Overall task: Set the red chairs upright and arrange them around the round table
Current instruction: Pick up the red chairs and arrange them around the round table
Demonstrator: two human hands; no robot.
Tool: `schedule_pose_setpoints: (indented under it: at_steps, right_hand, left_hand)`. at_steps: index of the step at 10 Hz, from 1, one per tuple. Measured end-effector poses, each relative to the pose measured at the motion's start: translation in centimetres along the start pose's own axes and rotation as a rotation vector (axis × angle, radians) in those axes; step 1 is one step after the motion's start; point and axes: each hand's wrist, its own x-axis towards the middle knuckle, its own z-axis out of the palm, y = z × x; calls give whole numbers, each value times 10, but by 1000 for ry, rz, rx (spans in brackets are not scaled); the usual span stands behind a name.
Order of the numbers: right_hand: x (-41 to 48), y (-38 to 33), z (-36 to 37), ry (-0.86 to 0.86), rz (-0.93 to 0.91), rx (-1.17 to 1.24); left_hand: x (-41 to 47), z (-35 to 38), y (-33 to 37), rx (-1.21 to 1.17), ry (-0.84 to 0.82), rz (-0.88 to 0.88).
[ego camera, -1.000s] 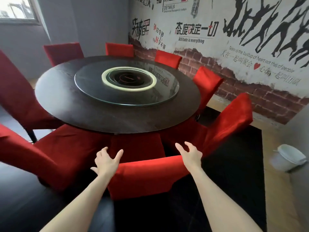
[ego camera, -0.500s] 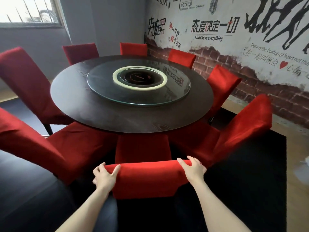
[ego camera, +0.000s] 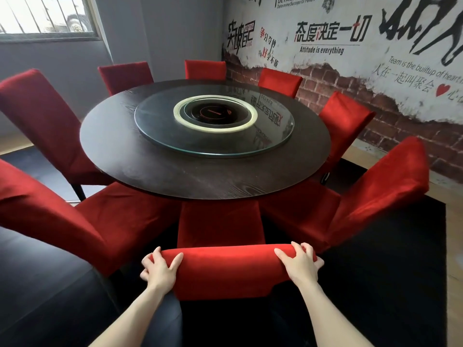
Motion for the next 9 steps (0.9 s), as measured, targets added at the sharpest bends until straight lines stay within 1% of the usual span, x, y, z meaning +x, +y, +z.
schedule_pose_setpoints:
  at_steps: [2,5,7,8,9]
  right_hand:
    - [-4,-2,-1,20,-10,-47]
    - [-8,-2,4,33,-7,-51]
    - [-11,-2,1,-19,-14,0]
    - [-13,-7,-6,-19,-18,75]
    - [-17,-20,-21,31,-64,88]
  left_hand:
    - [4,-1,-1,14,-14,13]
    - [10,-5,-4,19,-28,15]
    - [7,-8,5,66,-7,18]
    - [2,-10,16,124,14,52]
    - [-10,-12,39,208,54,115]
